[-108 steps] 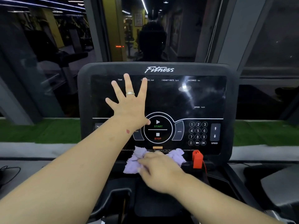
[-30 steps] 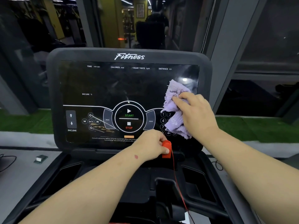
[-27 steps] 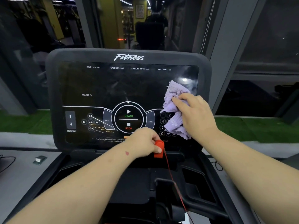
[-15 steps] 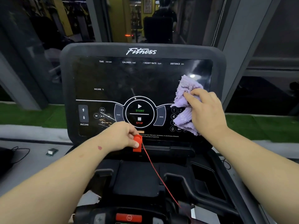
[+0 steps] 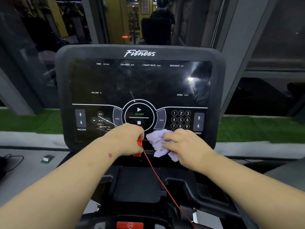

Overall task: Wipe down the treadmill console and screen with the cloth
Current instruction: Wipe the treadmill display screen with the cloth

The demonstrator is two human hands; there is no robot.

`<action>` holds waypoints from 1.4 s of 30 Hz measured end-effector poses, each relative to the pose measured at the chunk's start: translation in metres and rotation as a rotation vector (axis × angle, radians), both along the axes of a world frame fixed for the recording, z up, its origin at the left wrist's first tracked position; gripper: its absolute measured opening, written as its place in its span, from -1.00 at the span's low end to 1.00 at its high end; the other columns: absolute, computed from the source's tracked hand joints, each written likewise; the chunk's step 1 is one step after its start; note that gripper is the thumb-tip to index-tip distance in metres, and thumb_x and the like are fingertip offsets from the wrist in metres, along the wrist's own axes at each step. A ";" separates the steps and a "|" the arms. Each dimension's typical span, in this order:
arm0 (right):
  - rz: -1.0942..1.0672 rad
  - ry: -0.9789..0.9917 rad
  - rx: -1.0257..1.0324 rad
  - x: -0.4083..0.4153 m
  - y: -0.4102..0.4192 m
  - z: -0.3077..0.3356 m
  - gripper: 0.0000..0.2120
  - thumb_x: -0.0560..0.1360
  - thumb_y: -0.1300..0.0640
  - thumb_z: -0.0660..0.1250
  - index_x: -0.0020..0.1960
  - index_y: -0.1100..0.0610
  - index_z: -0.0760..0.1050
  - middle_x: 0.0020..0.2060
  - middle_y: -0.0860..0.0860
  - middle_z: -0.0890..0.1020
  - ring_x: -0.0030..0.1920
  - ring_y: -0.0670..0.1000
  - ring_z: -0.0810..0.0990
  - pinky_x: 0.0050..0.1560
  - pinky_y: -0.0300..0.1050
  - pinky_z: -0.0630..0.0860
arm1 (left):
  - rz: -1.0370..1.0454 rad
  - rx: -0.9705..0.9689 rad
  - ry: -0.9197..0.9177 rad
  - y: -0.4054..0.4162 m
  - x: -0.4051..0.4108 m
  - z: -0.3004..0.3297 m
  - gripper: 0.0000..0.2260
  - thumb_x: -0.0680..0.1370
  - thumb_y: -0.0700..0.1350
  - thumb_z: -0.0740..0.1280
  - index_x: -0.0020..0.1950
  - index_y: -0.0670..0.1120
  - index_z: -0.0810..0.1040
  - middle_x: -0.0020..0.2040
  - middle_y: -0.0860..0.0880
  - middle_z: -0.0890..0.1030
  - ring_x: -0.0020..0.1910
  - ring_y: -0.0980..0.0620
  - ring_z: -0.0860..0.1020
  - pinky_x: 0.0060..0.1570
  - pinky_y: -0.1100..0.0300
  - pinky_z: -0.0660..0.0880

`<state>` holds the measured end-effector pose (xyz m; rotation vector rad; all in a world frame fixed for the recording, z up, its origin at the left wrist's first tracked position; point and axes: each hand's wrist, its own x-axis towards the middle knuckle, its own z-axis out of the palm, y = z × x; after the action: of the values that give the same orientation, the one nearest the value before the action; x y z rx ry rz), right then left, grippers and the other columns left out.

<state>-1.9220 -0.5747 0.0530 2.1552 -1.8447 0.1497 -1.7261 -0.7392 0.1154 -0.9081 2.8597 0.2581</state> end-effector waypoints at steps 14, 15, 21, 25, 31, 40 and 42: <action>-0.322 -0.260 0.033 0.044 0.007 -0.001 -0.51 0.37 -0.01 0.01 0.01 -0.05 0.68 -0.05 -0.08 0.60 -0.10 0.11 0.48 -0.03 0.01 0.49 | -0.109 -0.456 0.385 0.001 -0.043 0.044 -0.21 0.46 0.08 0.49 0.60 0.25 0.17 0.66 -0.04 0.01 0.60 -0.26 -0.04 0.49 -0.26 0.17; -0.356 -0.299 0.023 0.056 0.001 -0.002 -0.53 0.36 -0.02 0.02 -0.03 -0.01 0.68 -0.08 -0.06 0.59 -0.11 0.11 0.47 -0.07 -0.02 0.47 | -0.091 -0.474 0.342 -0.003 -0.044 0.041 -0.14 0.45 0.17 0.50 0.62 0.28 0.06 0.67 -0.04 -0.11 0.61 -0.28 -0.14 0.53 -0.29 0.06; -0.303 -0.370 0.100 0.064 -0.004 -0.004 -0.44 0.35 -0.02 -0.02 0.15 -0.01 0.64 0.06 -0.10 0.57 0.01 0.08 0.46 0.08 0.00 0.48 | -0.100 -0.578 0.318 -0.012 -0.047 0.026 0.00 0.41 0.24 0.51 0.63 0.27 -0.12 0.66 -0.05 -0.24 0.60 -0.31 -0.23 0.54 -0.32 -0.01; -0.447 -0.391 -0.003 0.052 0.012 -0.007 -0.52 0.35 -0.03 0.01 0.01 -0.03 0.66 -0.04 -0.11 0.58 -0.02 0.08 0.47 0.04 0.03 0.50 | -0.092 -0.574 0.328 -0.012 -0.048 0.024 0.01 0.42 0.22 0.51 0.63 0.27 -0.14 0.65 -0.05 -0.28 0.60 -0.31 -0.26 0.54 -0.32 -0.06; -0.284 -0.391 0.042 0.080 -0.014 -0.009 -0.54 0.37 -0.01 0.03 0.02 0.05 0.64 -0.02 -0.05 0.58 -0.03 0.13 0.47 0.00 0.04 0.49 | -0.095 -0.553 0.338 -0.013 -0.049 0.022 0.01 0.43 0.22 0.51 0.62 0.28 -0.16 0.65 -0.02 -0.30 0.60 -0.28 -0.30 0.54 -0.31 -0.10; -0.459 -0.311 -0.181 0.003 0.037 -0.027 -0.62 0.31 0.34 0.22 -0.14 -0.04 0.66 -0.15 -0.19 0.59 -0.15 0.07 0.41 -0.16 0.01 0.54 | -0.094 -0.550 0.354 -0.013 -0.049 0.021 0.02 0.41 0.21 0.53 0.62 0.28 -0.14 0.65 -0.02 -0.28 0.60 -0.28 -0.29 0.54 -0.32 -0.09; -0.347 -0.263 -0.192 -0.001 0.045 -0.029 -0.54 0.24 0.37 0.19 -0.07 0.00 0.69 -0.11 -0.16 0.61 -0.16 0.08 0.45 -0.16 -0.03 0.58 | -0.087 -0.550 0.354 -0.013 -0.049 0.021 0.03 0.41 0.21 0.54 0.62 0.28 -0.14 0.65 -0.02 -0.27 0.60 -0.27 -0.29 0.54 -0.31 -0.10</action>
<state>-1.9234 -0.5299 0.0240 1.7243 -2.2142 0.5293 -1.7752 -0.7525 0.1365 -0.8791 3.3639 -0.4465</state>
